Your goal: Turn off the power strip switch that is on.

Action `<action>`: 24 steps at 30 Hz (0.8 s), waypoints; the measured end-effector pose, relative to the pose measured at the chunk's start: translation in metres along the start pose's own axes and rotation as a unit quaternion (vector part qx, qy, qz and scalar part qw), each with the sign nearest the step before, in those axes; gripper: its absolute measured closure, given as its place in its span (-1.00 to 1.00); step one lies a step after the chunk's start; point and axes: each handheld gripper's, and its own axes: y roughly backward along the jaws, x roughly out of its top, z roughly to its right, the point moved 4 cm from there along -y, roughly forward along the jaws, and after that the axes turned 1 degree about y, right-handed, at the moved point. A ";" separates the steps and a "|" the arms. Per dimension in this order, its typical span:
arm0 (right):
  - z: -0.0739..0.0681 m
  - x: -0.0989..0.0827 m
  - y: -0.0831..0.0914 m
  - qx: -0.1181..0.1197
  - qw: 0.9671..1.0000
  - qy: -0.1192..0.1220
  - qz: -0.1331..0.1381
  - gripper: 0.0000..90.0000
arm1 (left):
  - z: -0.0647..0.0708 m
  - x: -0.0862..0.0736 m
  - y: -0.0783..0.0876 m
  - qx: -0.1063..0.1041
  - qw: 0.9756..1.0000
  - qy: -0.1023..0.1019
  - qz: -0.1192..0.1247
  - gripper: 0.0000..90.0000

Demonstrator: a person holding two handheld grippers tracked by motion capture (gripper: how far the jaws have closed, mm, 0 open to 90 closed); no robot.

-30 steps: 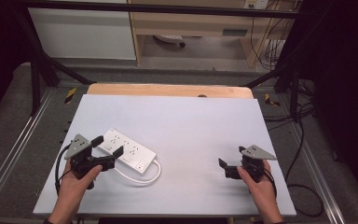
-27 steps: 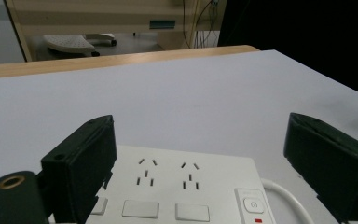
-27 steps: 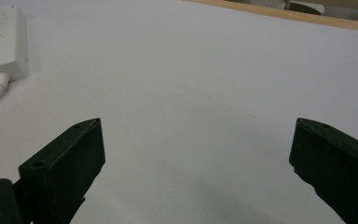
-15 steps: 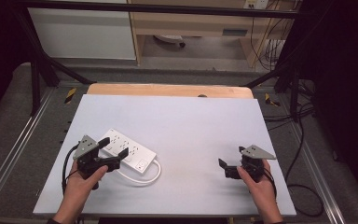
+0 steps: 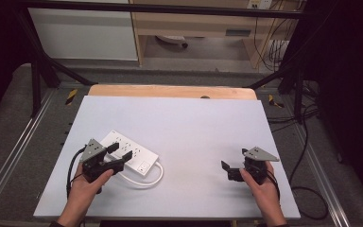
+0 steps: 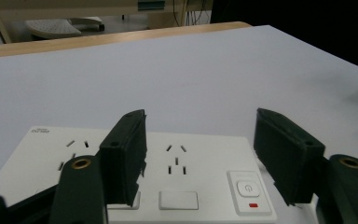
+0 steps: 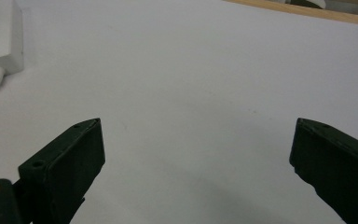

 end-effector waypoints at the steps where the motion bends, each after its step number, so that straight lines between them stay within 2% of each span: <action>1: 0.000 0.000 0.000 0.000 1.000 0.000 0.000 -0.92 | 0.000 0.000 0.000 0.000 1.000 0.000 0.000 -0.14; 9: 0.001 0.000 0.000 -0.002 1.000 -0.001 -0.001 -0.92 | 0.000 -0.002 0.000 0.000 1.000 -0.008 -0.009 0.22; 24: 0.001 -0.001 -0.001 -0.004 1.000 0.000 -0.002 -0.92 | 0.000 -0.011 -0.005 -0.024 0.999 -0.006 -0.030 0.77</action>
